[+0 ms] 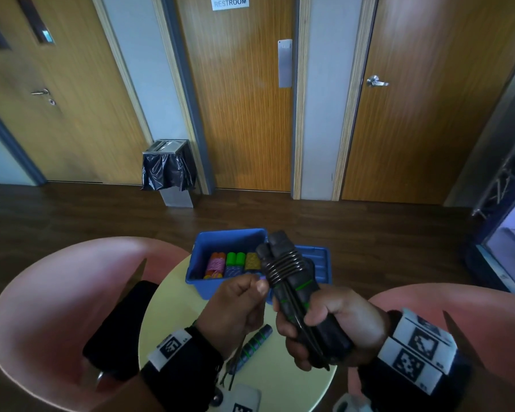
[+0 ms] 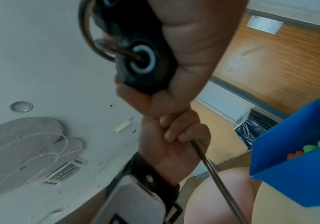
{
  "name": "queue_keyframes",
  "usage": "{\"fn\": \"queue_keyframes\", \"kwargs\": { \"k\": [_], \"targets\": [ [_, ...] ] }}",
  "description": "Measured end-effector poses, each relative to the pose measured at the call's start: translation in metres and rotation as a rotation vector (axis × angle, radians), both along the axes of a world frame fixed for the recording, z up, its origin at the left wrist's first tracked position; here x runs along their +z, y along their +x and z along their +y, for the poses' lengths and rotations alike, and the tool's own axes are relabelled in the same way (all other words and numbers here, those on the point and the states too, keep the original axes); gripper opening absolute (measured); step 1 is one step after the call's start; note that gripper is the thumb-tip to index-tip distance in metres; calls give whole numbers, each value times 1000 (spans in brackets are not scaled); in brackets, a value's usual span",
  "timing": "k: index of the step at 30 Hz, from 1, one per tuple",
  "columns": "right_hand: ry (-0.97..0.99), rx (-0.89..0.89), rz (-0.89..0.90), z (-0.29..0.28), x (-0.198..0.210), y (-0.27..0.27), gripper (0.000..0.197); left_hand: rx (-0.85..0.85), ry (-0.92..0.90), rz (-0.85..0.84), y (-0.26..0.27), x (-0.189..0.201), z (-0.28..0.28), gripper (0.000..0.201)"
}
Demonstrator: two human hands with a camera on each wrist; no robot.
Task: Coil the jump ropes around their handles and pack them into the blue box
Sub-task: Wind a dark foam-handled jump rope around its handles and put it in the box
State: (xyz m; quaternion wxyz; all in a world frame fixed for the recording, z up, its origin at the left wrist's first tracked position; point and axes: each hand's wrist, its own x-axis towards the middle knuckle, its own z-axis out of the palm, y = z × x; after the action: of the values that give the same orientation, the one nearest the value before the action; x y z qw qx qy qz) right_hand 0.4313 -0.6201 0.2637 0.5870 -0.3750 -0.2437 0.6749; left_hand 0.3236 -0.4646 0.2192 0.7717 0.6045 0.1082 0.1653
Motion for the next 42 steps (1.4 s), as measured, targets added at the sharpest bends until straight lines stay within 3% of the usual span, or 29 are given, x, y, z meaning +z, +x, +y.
{"fn": "queue_keyframes", "kwargs": {
  "k": [3,5,7,9,10,12,13,15,18,20,23,26,28,37,42],
  "targets": [
    [70,69,-56,-3,6,1,44,-196,-38,-40,-2,-2,9,71],
    [109,122,-80,-4,13,2,43,-274,-34,-37,-3,-2,14,72],
    [116,185,-116,-6,21,2,41,-306,10,14,-7,5,16,57],
    [50,272,-227,-6,31,1,39,-251,204,114,-10,14,20,31],
    [-20,328,-370,-5,35,0,38,-181,305,189,-12,20,23,22],
    [-142,440,-933,-2,41,-4,33,-189,457,230,-12,30,34,20],
    [-190,513,-1234,0,44,-6,29,-230,527,250,-12,34,38,21],
    [-268,642,-1648,6,44,-16,21,-243,724,347,-13,39,40,34],
    [-390,603,-1971,16,25,-25,24,-118,1073,377,-12,38,23,41],
    [-475,449,-2058,25,16,-21,30,18,1168,383,-14,34,4,32],
    [-525,203,-2079,35,9,-12,46,244,1023,380,-18,24,-12,16],
    [-437,51,-2146,40,1,-7,69,390,770,346,-23,20,-21,19],
    [-396,-23,-2173,44,0,-5,69,424,606,370,-24,21,-24,20],
    [-305,-126,-2250,48,5,0,74,185,0,402,-25,43,-18,24],
    [-324,-154,-2289,45,7,0,80,10,-90,369,-23,44,-9,39]
  ]
}}
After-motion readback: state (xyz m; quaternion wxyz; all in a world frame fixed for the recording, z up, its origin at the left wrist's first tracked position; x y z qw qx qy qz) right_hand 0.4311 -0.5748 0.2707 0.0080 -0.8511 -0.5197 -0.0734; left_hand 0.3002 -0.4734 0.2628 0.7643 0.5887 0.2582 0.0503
